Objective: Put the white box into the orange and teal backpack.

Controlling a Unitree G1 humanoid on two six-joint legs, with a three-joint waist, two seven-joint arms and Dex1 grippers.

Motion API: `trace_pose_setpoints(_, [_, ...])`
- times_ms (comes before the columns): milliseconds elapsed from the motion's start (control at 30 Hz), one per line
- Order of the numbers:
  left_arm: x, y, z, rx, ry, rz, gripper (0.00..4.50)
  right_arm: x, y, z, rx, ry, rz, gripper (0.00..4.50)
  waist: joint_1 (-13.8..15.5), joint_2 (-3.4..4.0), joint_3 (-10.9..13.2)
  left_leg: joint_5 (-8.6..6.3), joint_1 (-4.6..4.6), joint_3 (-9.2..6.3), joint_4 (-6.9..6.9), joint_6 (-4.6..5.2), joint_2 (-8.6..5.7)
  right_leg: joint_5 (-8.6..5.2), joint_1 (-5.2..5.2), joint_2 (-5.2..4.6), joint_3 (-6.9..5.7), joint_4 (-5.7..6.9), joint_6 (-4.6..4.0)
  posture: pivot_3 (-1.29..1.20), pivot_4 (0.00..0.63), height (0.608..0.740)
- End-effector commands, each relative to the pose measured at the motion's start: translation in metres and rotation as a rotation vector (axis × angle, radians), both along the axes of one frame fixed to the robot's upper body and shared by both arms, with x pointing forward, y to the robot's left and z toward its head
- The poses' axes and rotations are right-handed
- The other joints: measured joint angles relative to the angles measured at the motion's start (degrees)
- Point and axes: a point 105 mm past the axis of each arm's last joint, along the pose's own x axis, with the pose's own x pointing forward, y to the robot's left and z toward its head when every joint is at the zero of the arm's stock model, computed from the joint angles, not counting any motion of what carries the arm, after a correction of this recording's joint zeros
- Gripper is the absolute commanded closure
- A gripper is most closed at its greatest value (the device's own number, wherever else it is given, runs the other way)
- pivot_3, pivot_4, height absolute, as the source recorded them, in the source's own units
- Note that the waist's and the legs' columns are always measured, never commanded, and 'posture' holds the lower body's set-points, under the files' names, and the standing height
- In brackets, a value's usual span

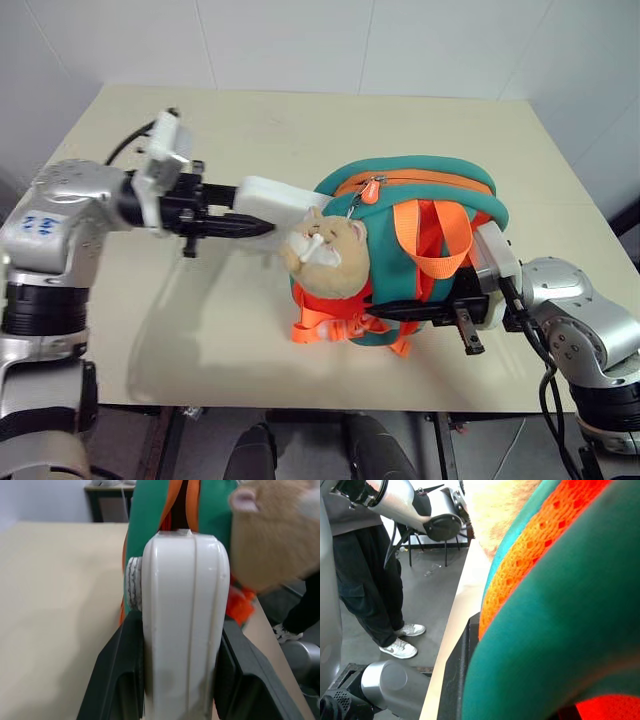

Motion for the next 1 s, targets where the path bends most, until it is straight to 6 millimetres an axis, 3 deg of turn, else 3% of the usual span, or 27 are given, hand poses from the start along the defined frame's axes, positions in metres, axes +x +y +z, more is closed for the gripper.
trace_pose_setpoints(33, [-0.004,-0.029,0.010,-0.016,-0.049,-0.051,3.22,-0.001,0.002,0.007,0.020,-0.041,0.011,4.50,0.2,0.00,0.0,0.00,-0.01,-0.02,0.08,0.00,0.00,0.01,0.01,0.01,0.00,0.04,0.01,0.00,0.150,0.740])
trace_pose_setpoints(233, [-0.006,-0.058,0.006,-0.039,-0.046,-0.108,3.22,-0.001,0.003,0.006,0.023,-0.043,0.005,4.50,0.1,0.00,0.0,-0.01,-0.02,-0.03,0.20,0.01,0.00,0.03,0.01,0.04,0.04,0.14,0.06,0.00,0.150,0.740])
trace_pose_setpoints(733, [0.008,-0.068,-0.010,0.105,-0.052,-0.054,3.22,0.000,0.005,0.004,0.027,-0.043,-0.005,4.50,1.0,0.00,0.0,-0.01,-0.02,-0.03,0.25,0.01,-0.02,0.04,0.03,0.05,0.05,0.14,0.07,0.00,0.150,0.740])
trace_pose_setpoints(867, [0.006,-0.065,-0.014,0.177,0.000,-0.034,1.94,0.000,0.005,0.004,0.028,-0.045,-0.006,4.50,0.9,0.00,0.0,-0.01,-0.01,-0.02,0.24,0.02,-0.02,0.04,0.03,0.05,0.07,0.15,0.07,0.00,0.150,0.740])
trace_pose_setpoints(1000, [0.001,-0.063,-0.003,0.156,-0.015,-0.044,0.72,0.000,0.005,0.005,0.027,-0.045,-0.007,4.50,1.0,0.00,0.0,-0.01,0.00,-0.03,0.23,0.02,-0.02,0.03,0.03,0.06,0.07,0.17,0.07,0.00,0.150,0.740])
